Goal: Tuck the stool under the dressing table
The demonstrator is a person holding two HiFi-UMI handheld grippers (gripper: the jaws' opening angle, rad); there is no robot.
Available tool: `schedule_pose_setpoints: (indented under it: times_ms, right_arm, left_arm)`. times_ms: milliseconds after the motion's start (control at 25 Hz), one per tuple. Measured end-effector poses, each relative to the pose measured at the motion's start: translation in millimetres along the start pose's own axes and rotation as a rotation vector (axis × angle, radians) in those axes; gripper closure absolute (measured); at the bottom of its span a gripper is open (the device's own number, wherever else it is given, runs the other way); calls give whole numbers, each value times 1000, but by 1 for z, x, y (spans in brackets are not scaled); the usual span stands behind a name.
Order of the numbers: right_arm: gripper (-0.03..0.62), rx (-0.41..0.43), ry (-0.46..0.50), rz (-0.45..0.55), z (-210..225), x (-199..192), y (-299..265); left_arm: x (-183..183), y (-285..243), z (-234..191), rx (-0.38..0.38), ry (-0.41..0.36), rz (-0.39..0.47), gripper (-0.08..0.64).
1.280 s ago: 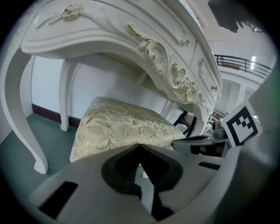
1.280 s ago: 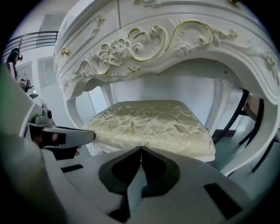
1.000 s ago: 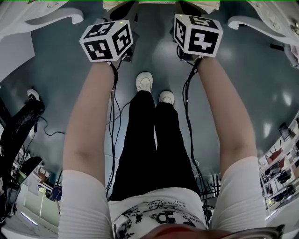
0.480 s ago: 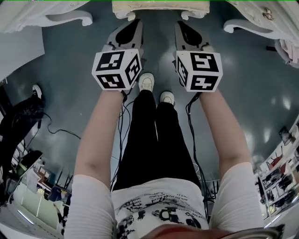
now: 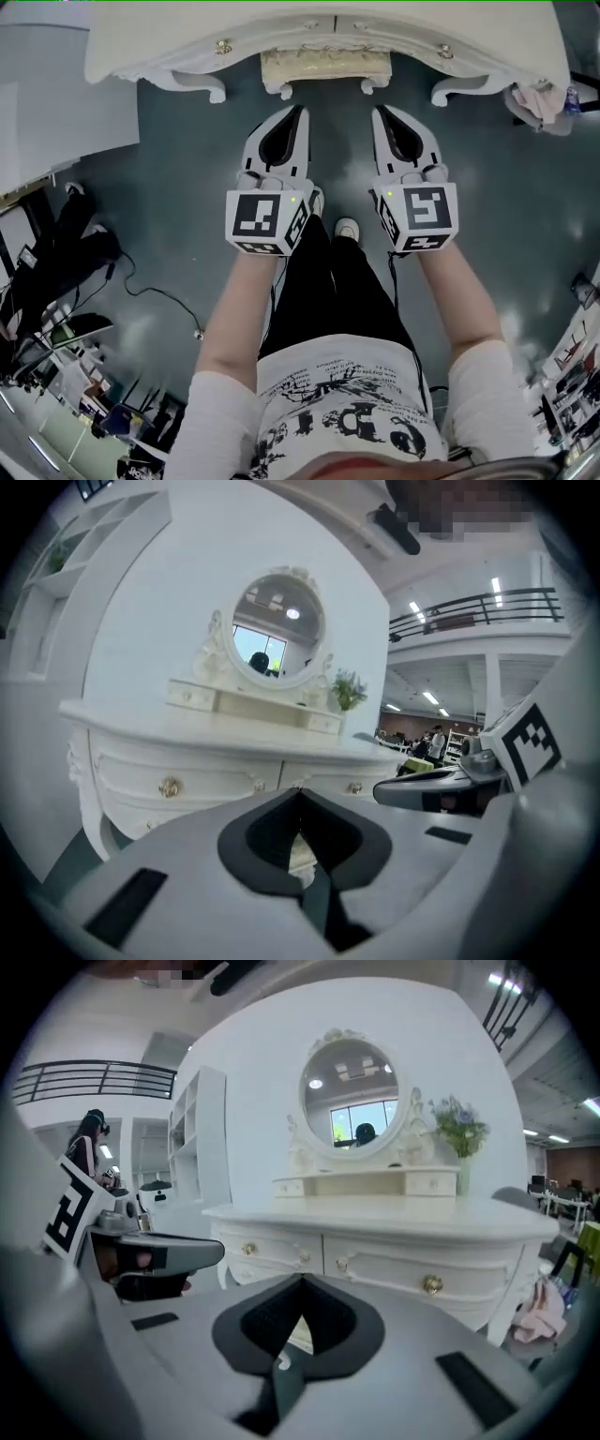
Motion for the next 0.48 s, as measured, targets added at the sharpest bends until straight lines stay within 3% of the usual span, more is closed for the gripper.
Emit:
schedule_pose_setpoints:
  times_ms: [280,480]
  right_arm:
    - [575,-66,48,206,1,125,95]
    - [575,-83,52,281,-5,188,154]
  left_arm:
    - [132,68,27,25,-48,154,540]
    - [213,115,60,-3,-110,254,540]
Point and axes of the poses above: the fingertips, and each gripper's own axes: y backward along the fingers, z to its right, x out of its top, the point moved 3 cm from there along y, backward along the fingers, and after that the axes turned 3 degrees about -x, right-handed, at the moved point
